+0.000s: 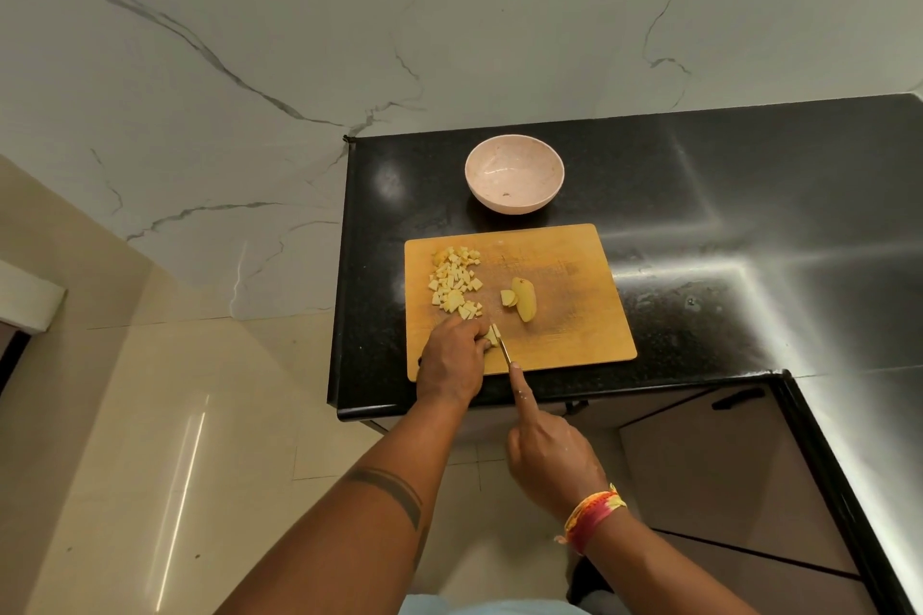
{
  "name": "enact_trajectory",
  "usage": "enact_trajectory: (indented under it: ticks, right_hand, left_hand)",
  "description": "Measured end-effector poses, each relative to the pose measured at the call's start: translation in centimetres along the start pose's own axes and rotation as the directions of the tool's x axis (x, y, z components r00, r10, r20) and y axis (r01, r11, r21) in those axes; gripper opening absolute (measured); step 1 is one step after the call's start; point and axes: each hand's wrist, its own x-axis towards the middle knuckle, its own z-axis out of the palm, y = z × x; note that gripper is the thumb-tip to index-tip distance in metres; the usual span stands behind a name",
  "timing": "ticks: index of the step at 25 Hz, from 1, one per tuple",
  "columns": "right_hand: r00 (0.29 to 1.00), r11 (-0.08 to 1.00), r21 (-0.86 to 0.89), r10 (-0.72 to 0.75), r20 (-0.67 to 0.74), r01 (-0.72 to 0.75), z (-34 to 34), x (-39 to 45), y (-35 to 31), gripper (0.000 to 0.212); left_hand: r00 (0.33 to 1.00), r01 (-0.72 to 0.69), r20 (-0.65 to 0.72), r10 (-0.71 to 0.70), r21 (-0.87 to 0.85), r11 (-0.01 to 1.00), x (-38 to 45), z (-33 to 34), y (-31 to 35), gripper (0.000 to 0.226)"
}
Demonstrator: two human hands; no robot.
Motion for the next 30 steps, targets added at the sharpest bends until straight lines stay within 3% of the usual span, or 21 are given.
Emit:
enact_trajectory:
  ticks: [10, 16, 24, 30]
  right_hand:
    - [1.000, 0.999, -0.037, -0.010, 0.016, 0.011, -0.1, 3.3, -1.6, 0.078]
    - [0.999, 0.998, -0.069, -0.004, 0.040, 0.007, 0.6, 0.6, -0.6, 0.083]
    - [1.000, 1.000, 0.010, 0.001, 0.002, -0.001, 0.1, 1.0, -0.7, 0.082]
    - [0.999, 0.999, -0.024, -0.029, 0.021, 0.029, -0.2, 2.7, -1.5, 0.079]
  left_hand:
    - [0.999, 0.052, 0.002, -0.052, 0.004, 0.999, 0.2, 0.0, 0.3, 0.015]
    - [0.997, 0.068, 0.020, -0.068, 0.013, 0.998, 0.5, -0.1, 0.3, 0.014]
    - [0.997, 0.067, -0.031, -0.068, -0.035, 0.997, -0.1, 0.1, -0.1, 0.005]
    - [0.995, 0.098, -0.024, -0.098, -0.037, 0.995, 0.2, 0.1, 0.0, 0.007]
